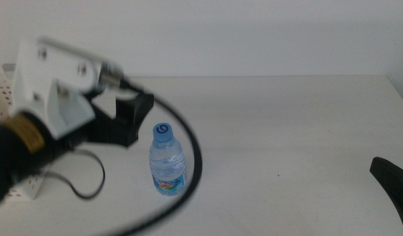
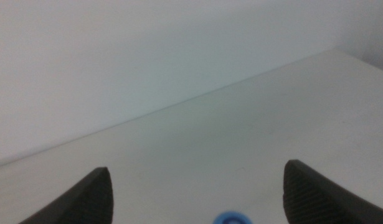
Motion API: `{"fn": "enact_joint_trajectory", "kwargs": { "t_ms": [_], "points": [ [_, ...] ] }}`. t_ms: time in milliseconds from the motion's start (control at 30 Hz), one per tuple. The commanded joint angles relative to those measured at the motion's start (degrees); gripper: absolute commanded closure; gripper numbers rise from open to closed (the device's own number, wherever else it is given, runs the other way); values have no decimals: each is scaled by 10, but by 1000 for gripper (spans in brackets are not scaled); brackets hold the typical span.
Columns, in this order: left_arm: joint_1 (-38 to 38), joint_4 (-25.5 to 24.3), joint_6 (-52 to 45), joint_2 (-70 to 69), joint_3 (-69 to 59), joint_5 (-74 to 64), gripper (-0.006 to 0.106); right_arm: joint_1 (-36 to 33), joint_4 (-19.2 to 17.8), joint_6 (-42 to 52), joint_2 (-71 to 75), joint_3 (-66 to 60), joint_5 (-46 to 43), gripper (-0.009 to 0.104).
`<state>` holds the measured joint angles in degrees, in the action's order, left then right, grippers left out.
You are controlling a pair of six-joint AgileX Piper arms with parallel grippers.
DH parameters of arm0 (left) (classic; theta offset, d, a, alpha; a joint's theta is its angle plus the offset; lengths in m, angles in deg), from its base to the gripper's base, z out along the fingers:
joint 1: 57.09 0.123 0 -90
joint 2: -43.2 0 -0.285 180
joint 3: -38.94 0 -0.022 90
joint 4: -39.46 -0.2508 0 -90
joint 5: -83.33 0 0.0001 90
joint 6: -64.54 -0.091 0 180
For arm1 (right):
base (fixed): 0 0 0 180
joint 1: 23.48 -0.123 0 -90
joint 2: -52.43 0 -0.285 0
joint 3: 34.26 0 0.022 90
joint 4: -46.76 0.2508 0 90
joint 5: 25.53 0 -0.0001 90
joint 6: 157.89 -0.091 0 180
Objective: Use arms to grab the bottles and put them into the dustbin to the left of the table.
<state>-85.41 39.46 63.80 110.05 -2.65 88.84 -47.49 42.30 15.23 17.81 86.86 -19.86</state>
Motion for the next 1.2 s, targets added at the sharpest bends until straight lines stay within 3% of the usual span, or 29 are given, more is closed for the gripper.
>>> {"fn": "enact_joint_trajectory", "kwargs": {
  "t_ms": [0, 300, 633, 1000, 1167],
  "points": [
    [-2, 6, 17, -8, -35, 134, 12, 5, -8, 7, -2, 16, -44, 29],
    [-2, -39, 38, -6, -190, 329, 12, 5, -8, 7, -2, 16, -44, 29],
    [-2, -85, 75, 90, -210, 408, 12, 5, -8, 7, -2, 16, -43, 29],
    [-1, -59, 66, 242, -205, 600, 12, 5, -8, 7, -2, 16, -43, 29],
    [-1, -50, 67, 285, -183, 617, 12, 5, -8, 7, -2, 16, -43, 29]
  ]
}}
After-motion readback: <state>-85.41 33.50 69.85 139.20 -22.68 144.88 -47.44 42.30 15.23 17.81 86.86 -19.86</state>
